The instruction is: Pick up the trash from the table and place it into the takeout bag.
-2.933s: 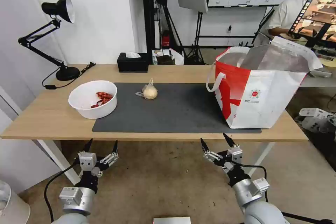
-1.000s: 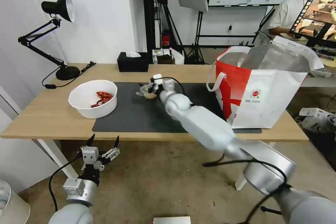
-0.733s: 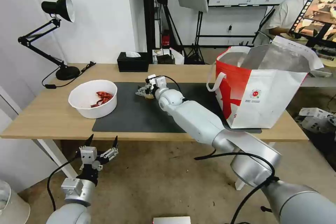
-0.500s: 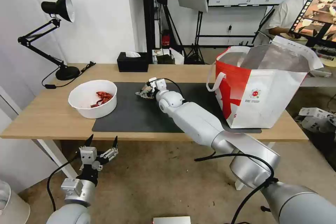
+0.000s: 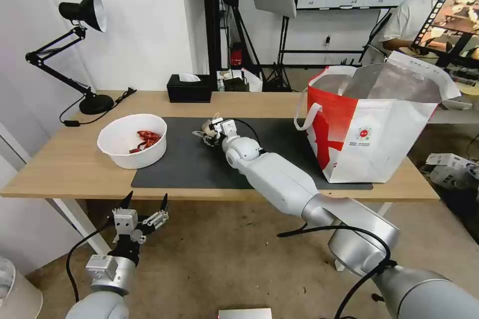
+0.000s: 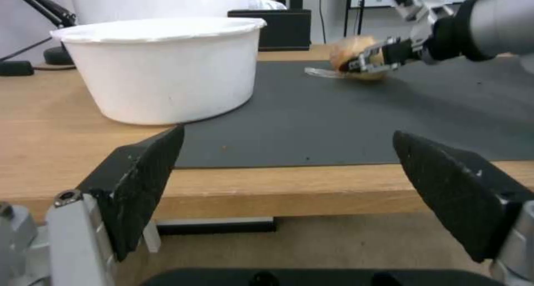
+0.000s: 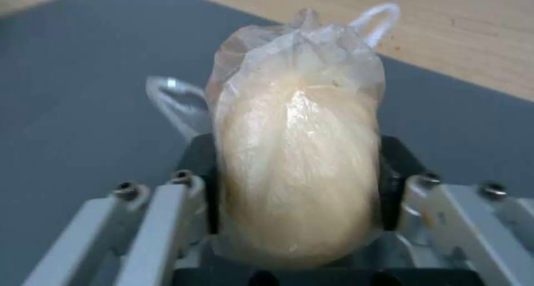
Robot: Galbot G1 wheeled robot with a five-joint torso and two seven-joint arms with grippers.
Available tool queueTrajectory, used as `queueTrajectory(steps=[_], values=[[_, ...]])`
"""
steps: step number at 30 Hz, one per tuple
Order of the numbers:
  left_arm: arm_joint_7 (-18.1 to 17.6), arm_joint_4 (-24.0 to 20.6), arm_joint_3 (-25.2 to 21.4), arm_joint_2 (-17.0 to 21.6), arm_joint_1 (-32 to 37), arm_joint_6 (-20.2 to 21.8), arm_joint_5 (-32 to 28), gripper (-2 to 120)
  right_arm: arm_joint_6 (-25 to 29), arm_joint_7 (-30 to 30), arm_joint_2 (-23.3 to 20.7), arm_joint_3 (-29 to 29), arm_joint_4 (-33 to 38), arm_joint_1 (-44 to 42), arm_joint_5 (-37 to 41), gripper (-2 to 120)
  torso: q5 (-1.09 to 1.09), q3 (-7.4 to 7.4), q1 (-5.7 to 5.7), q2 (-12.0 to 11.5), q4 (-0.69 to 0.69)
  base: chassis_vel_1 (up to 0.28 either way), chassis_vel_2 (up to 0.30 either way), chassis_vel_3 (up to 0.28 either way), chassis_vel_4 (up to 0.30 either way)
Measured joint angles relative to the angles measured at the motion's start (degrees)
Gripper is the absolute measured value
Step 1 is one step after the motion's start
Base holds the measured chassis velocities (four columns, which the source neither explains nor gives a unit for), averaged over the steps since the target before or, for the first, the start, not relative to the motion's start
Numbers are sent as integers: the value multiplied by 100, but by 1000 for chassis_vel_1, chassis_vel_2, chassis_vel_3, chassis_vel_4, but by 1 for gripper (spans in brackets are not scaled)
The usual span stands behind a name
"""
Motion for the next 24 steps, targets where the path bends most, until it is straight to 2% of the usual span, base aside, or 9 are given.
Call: queueTrajectory(steps=[3,4,6,8,11,12,15,18,24], values=[[-6,-11,3,-3,4,0,10,100,50,203,-341,-3,657,-79,107,30,0,0,0,0,1,0,0,0,0],[-6,-11,3,-3,4,0,10,100,50,203,-341,-3,657,-79,107,30,0,0,0,0,1,0,0,0,0],[-8,-27,3,1,12,0,11,100,160,459,-700,-8,1239,-182,70,20,1,0,0,0,0,0,0,0,0],[-9,-44,3,1,19,0,13,100,237,590,-877,-9,1524,-239,-11,18,1,0,0,0,0,0,0,0,0],[-12,-94,3,-10,63,0,18,100,607,899,-1437,102,2402,-449,-598,9,2,0,0,0,-3,0,0,0,0],[-12,-94,3,-10,63,0,18,100,607,899,-1437,102,2402,-449,-598,9,2,0,0,0,-3,0,0,0,0],[-14,-138,17,-22,102,-2,36,100,809,1465,-2092,697,3556,-773,-1008,9,2,-1,0,0,-1,0,0,0,0],[-14,-158,34,-25,114,-7,57,100,798,1802,-2389,1028,4042,-911,-1017,9,2,-1,0,0,-2,0,0,0,0],[1,-282,51,-58,245,-19,127,100,121,2994,-3084,1723,4971,-1201,-879,8,2,-1,-1,0,-1,0,0,0,0]])
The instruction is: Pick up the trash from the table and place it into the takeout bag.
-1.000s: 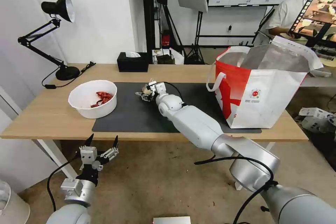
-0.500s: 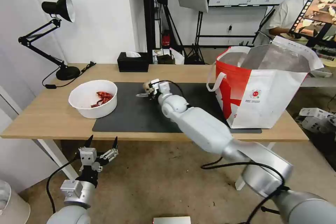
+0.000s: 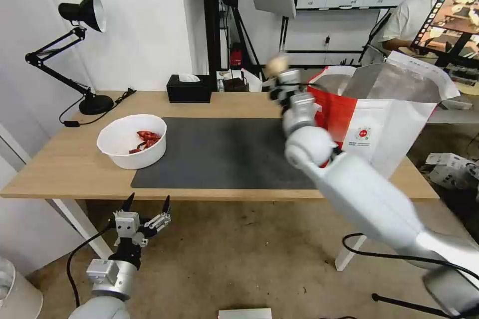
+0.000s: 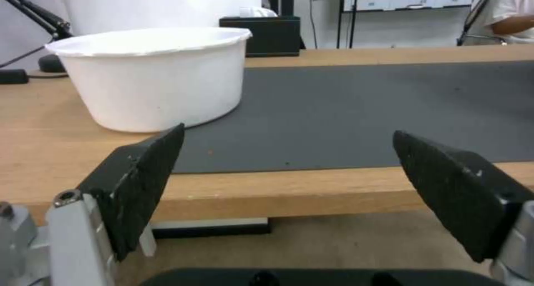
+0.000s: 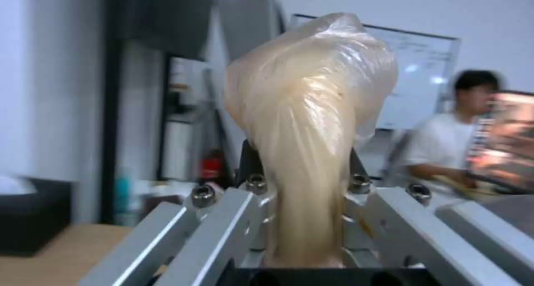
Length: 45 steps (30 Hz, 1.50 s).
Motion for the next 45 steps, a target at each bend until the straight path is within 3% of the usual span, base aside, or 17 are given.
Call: queueTrajectory(steps=[6,15,40,45], values=[[39,-75,14,7,48,-12,5,100,-383,505,-515,263,92,-49,434,8,0,1,1,0,-1,0,0,0,0],[43,-121,28,-32,113,-12,14,100,-728,856,-697,270,95,13,1079,8,-1,1,0,0,1,0,0,0,0],[41,-224,22,-46,196,16,36,100,-869,897,-949,220,414,190,1734,99,-2,1,1,0,0,0,0,0,0],[41,-266,17,-57,230,17,43,100,-868,887,-976,219,456,132,1807,100,-2,1,1,0,0,0,0,0,0]])
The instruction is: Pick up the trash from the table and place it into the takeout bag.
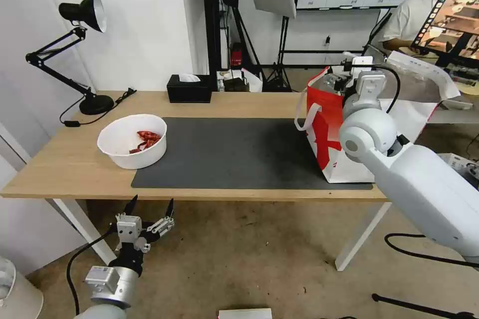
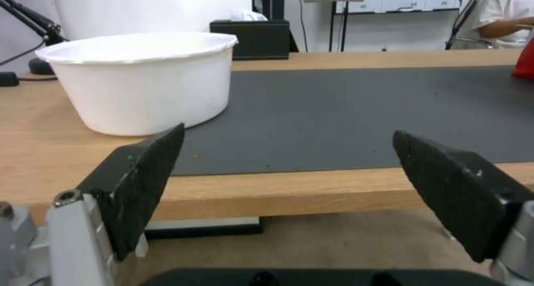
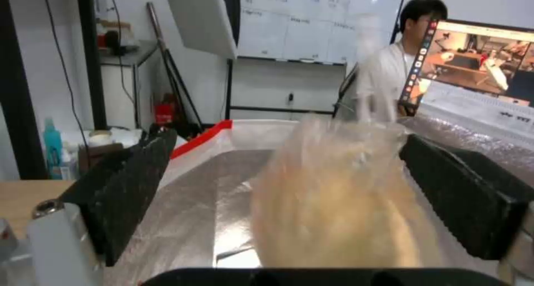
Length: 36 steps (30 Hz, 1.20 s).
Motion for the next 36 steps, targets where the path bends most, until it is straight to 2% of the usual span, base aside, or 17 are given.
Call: queueTrajectory(steps=[12,16,17,18,19,20,22,23,24,26,29,31,33,34,36], values=[[0,-58,-16,-18,60,0,6,100,-20,-2,-75,9,83,5,157,100,0,0,0,0,0,0,0,0,0],[0,-67,-8,-26,64,1,12,100,-252,49,-185,14,185,137,542,100,1,0,0,0,0,0,0,0,0],[-1,-68,-7,-26,66,1,13,100,-482,205,-252,13,264,285,1032,100,1,0,0,0,0,0,0,0,0],[-1,-69,-7,-26,70,0,14,100,-674,542,-302,-10,320,553,1863,100,0,0,0,0,-1,0,0,0,0],[-1,-68,-2,-24,75,1,15,100,-758,1125,-354,-81,329,1011,3231,100,0,0,0,0,0,0,0,0,0],[-1,-68,-2,-24,75,1,15,100,-758,1125,-354,-81,329,1011,3231,100,0,0,0,0,0,0,0,0,0],[-1,-69,7,-34,73,3,17,100,-742,1680,-367,-112,277,1508,4564,100,-2,0,0,0,1,0,0,0,0],[-1,-69,7,-34,73,3,17,100,-742,1680,-367,-112,277,1508,4564,100,-2,0,0,0,1,0,0,0,0],[-1,-69,8,-38,72,4,18,100,-696,1818,-371,-118,300,1593,4962,100,0,0,1,0,0,0,0,0,0],[-1,-73,9,-43,63,5,19,100,-665,1812,-379,-143,318,1617,4977,100,-2,0,0,0,1,0,0,0,0],[-1,-106,5,-43,48,5,19,100,-628,1403,-409,-183,336,1466,4070,100,0,0,1,0,0,0,0,0,0],[-1,-114,1,-42,49,5,19,100,-619,1337,-413,-183,355,1410,3937,100,1,0,0,0,0,0,0,0,0],[-1,-132,-14,-34,58,5,17,100,-418,901,-448,-155,437,1209,3525,100,1,0,0,0,0,0,0,0,0],[-1,-132,-14,-34,58,5,17,100,-418,901,-448,-155,437,1209,3525,100,1,0,0,0,0,0,0,0,0],[-2,-141,-16,-32,56,5,15,100,37,-2,-536,-87,531,931,2929,100,-1,0,1,0,2,0,0,0,0]])
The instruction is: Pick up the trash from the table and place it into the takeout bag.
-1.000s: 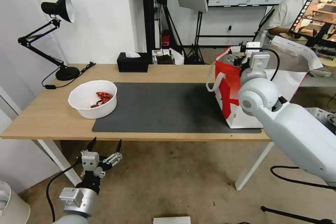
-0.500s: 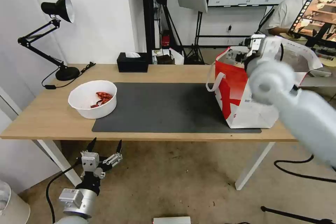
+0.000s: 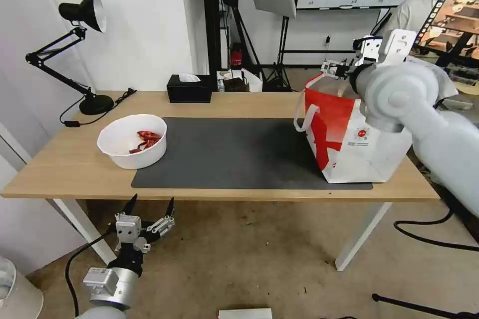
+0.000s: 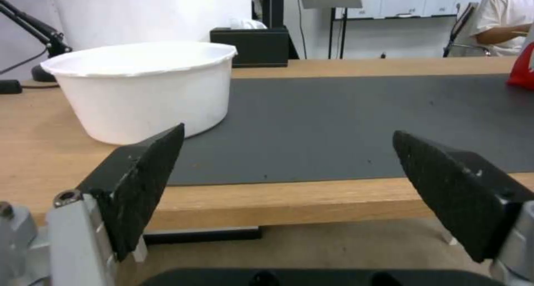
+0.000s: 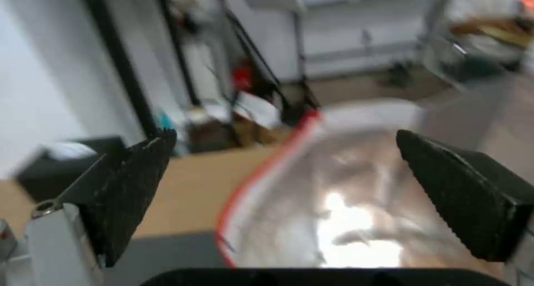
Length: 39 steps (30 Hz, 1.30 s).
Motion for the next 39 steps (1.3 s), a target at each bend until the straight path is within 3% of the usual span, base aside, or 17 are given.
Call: queueTrajectory(steps=[1,2,5,6,8,13,16,17,19,20,23,29,33,39], values=[[-1,-5,1,-1,-5,-1,-1,100,358,-689,-86,44,97,-250,-561,100,0,0,0,0,0,0,0,0,0],[-1,-5,1,-1,-5,-1,-1,100,358,-689,-86,44,97,-250,-561,100,0,0,0,0,0,0,0,0,0],[-6,-19,2,-9,-36,-37,-10,100,1307,-2378,-352,272,528,-1219,-1831,100,4,0,0,0,-4,0,0,0,0],[-6,-19,2,-9,-36,-37,-10,100,1307,-2378,-352,272,528,-1219,-1831,100,4,0,0,0,-4,0,0,0,0],[-8,-48,-46,-71,-9,-103,-8,100,1938,-3082,-416,308,722,-1727,-2487,100,0,-1,-1,0,-5,0,0,0,0],[-12,-165,-185,-265,156,-192,51,100,2726,-3717,-390,364,733,-2462,-3512,100,1,0,0,0,1,0,0,0,0],[-12,-206,-254,-382,236,-287,141,100,3280,-4244,-387,900,780,-3505,-4007,100,1,-1,0,0,0,0,0,0,0],[-12,-206,-254,-382,236,-287,141,100,3280,-4244,-387,900,780,-3505,-4007,100,1,-1,0,0,0,0,0,0,0],[-8,-203,-258,-383,269,-301,178,100,3562,-4590,-282,1552,866,-4582,-4292,100,0,-1,-1,0,-2,0,0,0,0],[-8,-203,-258,-383,269,-301,178,100,3562,-4590,-282,1552,866,-4582,-4292,100,0,-1,-1,0,-2,0,0,0,0],[-8,-166,-261,-348,282,-297,187,100,3729,-4727,45,2220,939,-5992,-4653,100,3,-1,-1,0,-3,0,0,0,0],[-104,-124,-245,-320,249,-204,187,100,3835,-4537,519,2686,1060,-7205,-5144,100,1,-1,-1,0,-2,0,0,0,0],[-135,-81,-225,-305,234,-172,185,100,3832,-4448,747,2841,1101,-7712,-5404,100,0,-1,-2,0,-3,0,0,0,0],[-135,-53,-191,-278,216,-167,176,100,3772,-4232,973,2818,1070,-7800,-5545,100,0,0,-1,0,-1,0,0,0,0]])
